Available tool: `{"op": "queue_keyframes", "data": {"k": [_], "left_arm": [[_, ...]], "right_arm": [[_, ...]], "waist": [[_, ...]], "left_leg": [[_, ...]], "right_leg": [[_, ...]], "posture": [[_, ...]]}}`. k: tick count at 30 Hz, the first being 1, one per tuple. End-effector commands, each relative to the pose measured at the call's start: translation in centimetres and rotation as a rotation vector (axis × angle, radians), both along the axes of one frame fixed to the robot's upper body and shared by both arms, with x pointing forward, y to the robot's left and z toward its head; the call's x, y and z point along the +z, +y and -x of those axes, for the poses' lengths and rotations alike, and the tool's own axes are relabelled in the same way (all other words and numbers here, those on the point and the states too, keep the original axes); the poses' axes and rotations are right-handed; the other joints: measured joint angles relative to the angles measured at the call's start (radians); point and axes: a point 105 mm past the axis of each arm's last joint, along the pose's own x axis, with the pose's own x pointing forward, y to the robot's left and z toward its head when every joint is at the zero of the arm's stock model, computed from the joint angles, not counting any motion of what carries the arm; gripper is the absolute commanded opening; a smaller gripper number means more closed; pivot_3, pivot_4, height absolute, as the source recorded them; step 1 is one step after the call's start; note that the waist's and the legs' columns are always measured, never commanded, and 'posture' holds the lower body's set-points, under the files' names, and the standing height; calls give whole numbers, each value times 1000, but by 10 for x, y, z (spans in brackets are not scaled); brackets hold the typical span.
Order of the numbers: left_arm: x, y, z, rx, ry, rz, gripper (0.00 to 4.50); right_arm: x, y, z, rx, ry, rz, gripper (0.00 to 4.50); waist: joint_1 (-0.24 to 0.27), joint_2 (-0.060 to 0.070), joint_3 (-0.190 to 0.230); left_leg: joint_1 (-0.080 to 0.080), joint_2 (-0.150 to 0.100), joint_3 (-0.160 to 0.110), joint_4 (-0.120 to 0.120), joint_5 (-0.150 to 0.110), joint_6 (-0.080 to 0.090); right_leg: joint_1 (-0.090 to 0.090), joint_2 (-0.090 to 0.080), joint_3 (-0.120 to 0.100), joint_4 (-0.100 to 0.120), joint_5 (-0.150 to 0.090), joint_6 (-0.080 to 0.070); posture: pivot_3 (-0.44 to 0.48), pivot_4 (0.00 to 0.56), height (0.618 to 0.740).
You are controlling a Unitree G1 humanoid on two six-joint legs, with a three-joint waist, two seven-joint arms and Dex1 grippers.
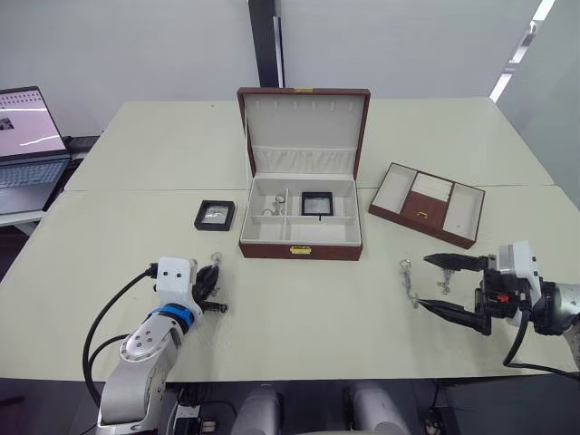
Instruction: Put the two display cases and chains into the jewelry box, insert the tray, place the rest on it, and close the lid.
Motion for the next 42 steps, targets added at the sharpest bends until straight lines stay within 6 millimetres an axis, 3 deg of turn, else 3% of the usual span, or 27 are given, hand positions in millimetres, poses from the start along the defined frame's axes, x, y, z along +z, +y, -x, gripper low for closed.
{"op": "queue_keyframes", "data": {"k": [1,6,11,16,22,31,42], "left_arm": [[-14,-3,5,-3,51,26,12],[-5,-3,0,6,7,42,12],[32,-6,-9,-4,-129,73,12],[73,-22,-17,-67,-250,89,12],[106,-32,-27,-106,-333,98,12],[142,-55,-42,-201,-421,111,12],[161,-60,-52,-270,-465,146,12]], "right_arm": [[20,15,5,57,-65,-25,4500],[22,16,3,48,-71,-34,4500],[24,15,0,29,-80,-37,4500],[30,15,-9,-1,-104,-57,4500],[35,14,-15,-35,-88,-70,4500],[39,10,-20,-90,-98,-84,4500],[41,11,-21,-127,-108,-105,4500]], "waist": [[0,0,0],[0,0,0],[0,-3,1],[0,-7,4],[1,-7,4],[1,-8,5],[0,-8,5]], "left_leg": [[0,0,0,0,0,0],[0,0,0,0,0,0],[0,0,-1,0,0,0],[-1,0,-1,0,0,0],[-1,0,-1,0,0,0],[-1,0,-1,0,0,0],[-1,0,-1,0,0,0]], "right_leg": [[0,0,0,0,0,0],[0,0,0,-1,0,0],[0,0,-1,-1,0,0],[0,0,-1,-1,0,0],[0,0,-1,-1,0,0],[0,1,-1,-1,0,0],[-1,1,-1,-1,0,0]], "posture": [[0,150,740],[0,150,740],[0,150,740],[0,150,740],[0,150,740],[0,150,740],[0,150,740]]}}
